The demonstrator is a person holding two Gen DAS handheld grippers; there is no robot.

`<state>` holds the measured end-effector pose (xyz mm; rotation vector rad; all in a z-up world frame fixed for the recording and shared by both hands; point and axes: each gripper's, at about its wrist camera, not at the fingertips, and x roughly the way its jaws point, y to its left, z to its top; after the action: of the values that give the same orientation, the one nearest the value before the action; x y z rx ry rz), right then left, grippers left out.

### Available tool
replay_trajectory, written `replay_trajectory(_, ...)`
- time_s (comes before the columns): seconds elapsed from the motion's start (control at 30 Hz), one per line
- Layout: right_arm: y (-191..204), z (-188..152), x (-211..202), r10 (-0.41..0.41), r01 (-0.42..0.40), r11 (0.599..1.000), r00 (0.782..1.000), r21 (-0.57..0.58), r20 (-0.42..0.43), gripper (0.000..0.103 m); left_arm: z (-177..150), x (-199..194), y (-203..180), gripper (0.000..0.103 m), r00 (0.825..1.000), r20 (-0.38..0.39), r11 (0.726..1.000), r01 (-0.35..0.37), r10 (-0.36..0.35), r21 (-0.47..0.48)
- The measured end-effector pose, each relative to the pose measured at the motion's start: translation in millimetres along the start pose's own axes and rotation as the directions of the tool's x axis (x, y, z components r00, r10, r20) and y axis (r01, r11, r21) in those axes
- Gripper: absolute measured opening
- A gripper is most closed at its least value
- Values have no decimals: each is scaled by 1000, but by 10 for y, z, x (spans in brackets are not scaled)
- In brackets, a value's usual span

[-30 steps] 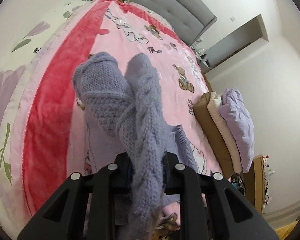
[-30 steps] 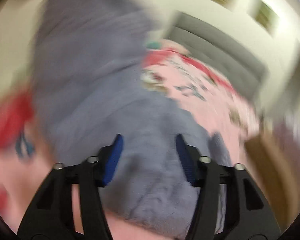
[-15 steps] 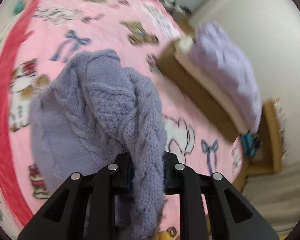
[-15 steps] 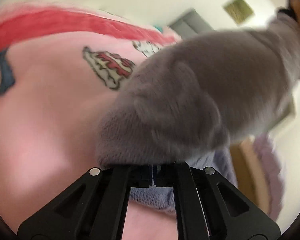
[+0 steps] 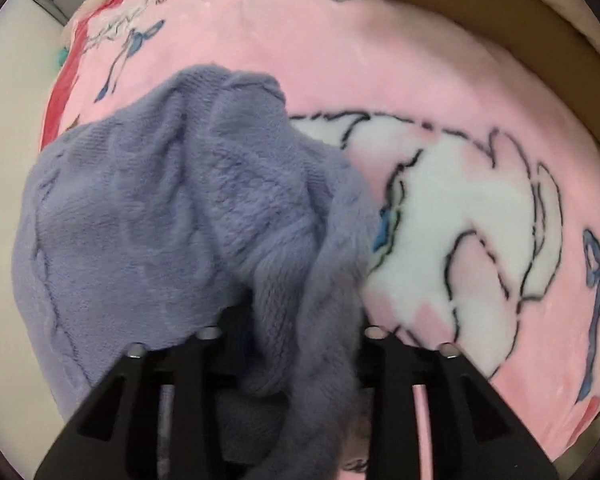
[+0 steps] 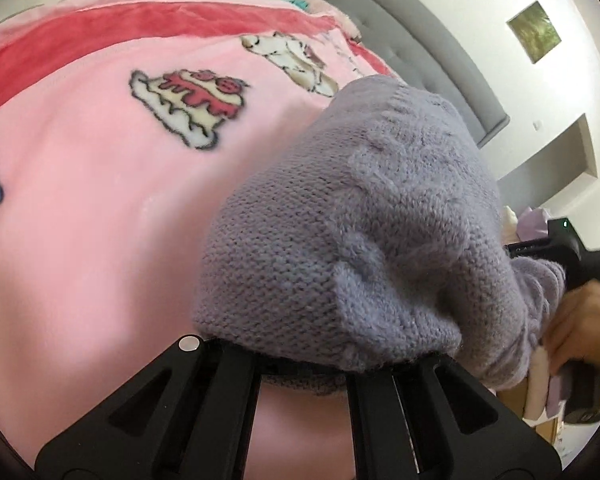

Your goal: Fold large clothes

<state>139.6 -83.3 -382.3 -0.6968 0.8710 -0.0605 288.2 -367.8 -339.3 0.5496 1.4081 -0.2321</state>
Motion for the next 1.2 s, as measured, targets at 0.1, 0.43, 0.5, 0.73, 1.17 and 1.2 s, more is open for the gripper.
replay_trajectory(0.1, -72, 4, -20, 37, -37, 999, 999, 3, -15, 2, 67, -154, 44, 65, 993, -38, 992, 109, -112, -57)
replay_trajectory(0.43, -363, -38, -100, 201, -202, 979, 979, -28, -43, 2, -43, -1145, 1343, 67, 884, 98, 887, 461, -456, -27)
replay_trajectory(0.5, -416, -50, -120, 247, -249, 967, 968, -49, -45, 2, -115, -1104, 1810, 67, 904, 102, 909, 417, -416, 5)
replay_trajectory(0.73, -588, -130, -265, 358, -360, 929, 933, -86, -36, 9, -377, -5, 2639, 67, 861, 46, 856, 508, -506, -99)
replay_trajectory(1.17, -2388, -756, -967, 315, -363, 810, 932, 460, 182, 72, -739, -110, 2815, 68, 805, 305, 824, 558, -510, -97)
replay_trajectory(1.2, -2569, -783, -892, 263, -319, 797, 948, 513, 180, 72, -874, -218, 2864, 68, 801, 349, 832, 547, -487, -94)
